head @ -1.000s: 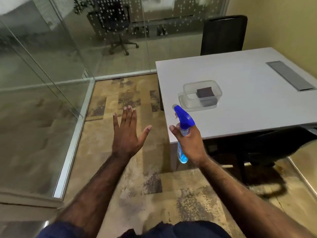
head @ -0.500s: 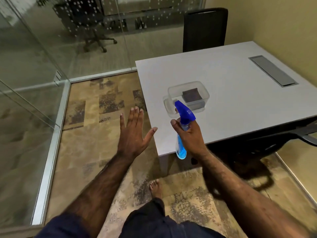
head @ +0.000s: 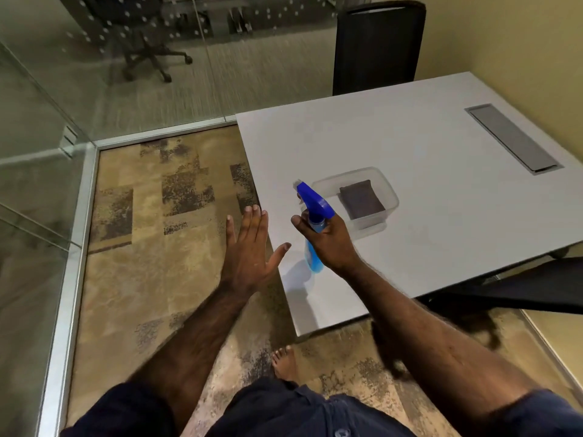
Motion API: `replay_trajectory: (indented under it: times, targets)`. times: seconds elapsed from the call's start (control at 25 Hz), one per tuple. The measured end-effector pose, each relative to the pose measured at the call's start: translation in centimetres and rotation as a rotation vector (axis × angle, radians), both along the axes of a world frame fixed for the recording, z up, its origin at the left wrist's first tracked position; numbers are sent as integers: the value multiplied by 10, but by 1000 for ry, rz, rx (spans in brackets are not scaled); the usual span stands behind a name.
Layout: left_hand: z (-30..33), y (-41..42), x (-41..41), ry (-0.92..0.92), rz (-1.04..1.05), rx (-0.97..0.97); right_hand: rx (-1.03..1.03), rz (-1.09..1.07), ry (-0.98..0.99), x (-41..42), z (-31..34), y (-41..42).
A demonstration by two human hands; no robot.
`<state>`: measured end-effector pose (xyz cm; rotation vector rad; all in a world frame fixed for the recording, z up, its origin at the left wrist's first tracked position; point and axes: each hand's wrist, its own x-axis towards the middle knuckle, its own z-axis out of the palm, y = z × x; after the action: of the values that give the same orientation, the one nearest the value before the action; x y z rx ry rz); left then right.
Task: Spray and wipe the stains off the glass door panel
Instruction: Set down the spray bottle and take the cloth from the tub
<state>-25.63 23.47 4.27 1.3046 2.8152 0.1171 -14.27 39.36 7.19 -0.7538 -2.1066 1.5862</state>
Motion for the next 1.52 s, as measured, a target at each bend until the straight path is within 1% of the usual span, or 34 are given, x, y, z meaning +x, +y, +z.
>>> replay_trajectory:
  times: [0.12, 0.44, 0.64, 0.8, 0.96, 1.08, 1.24, 1.36, 1.52]
  targets:
    - [-12, 16, -31, 4, -8, -54, -20, 6, -10, -39, -8, 17]
    - [-40, 35, -83, -35, -29, -52, -59, 10, -26, -104, -28, 41]
    - [-52, 37, -84, -51, -52, -47, -91, 24, -37, -115, -35, 40]
    - [-57, 36, -81, -51, -67, 26, -85, 38, -58, -111, -45, 39]
    - [-59, 34, -69, -57, -55, 17, -62, 78, -57, -106, -49, 43]
    - [-56, 33, -55, -21, -69, 120, -25, 155, -45, -99, -51, 48]
    - [-55, 36, -22, 140, -196, 341, 33, 222, -97, -73, -54, 68]
    - [-58, 42, 8, 153, -245, 439, 43, 248, -100, -40, -53, 93]
    - [-59, 72, 34, 138, -244, 540, 51, 252, -117, 3, -47, 135]
